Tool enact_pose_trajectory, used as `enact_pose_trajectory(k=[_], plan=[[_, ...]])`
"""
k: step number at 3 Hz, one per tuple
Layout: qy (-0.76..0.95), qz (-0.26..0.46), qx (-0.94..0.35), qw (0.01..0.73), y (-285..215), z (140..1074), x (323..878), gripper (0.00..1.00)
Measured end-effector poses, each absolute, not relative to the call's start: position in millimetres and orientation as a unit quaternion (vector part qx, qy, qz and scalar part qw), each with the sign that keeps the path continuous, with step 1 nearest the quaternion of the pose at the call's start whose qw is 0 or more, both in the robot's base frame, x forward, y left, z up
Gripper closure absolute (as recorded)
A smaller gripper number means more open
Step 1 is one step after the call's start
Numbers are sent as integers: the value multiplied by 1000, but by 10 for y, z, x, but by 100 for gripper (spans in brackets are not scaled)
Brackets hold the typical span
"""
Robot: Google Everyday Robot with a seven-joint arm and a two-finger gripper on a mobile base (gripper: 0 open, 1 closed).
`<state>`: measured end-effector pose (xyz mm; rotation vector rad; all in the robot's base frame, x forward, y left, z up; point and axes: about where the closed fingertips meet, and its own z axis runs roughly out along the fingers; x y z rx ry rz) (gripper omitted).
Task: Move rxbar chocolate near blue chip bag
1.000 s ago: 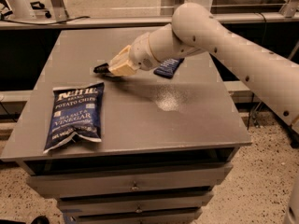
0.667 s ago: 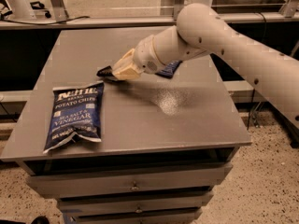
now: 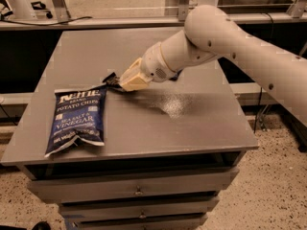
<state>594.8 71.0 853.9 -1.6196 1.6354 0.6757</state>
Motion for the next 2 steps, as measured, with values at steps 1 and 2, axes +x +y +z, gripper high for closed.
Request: enact_pose_trajectory(k=[1, 2], plan=[[638, 270, -633, 345, 693, 8512, 5889, 100], [639, 277, -640, 325, 710, 8485, 5860, 84]])
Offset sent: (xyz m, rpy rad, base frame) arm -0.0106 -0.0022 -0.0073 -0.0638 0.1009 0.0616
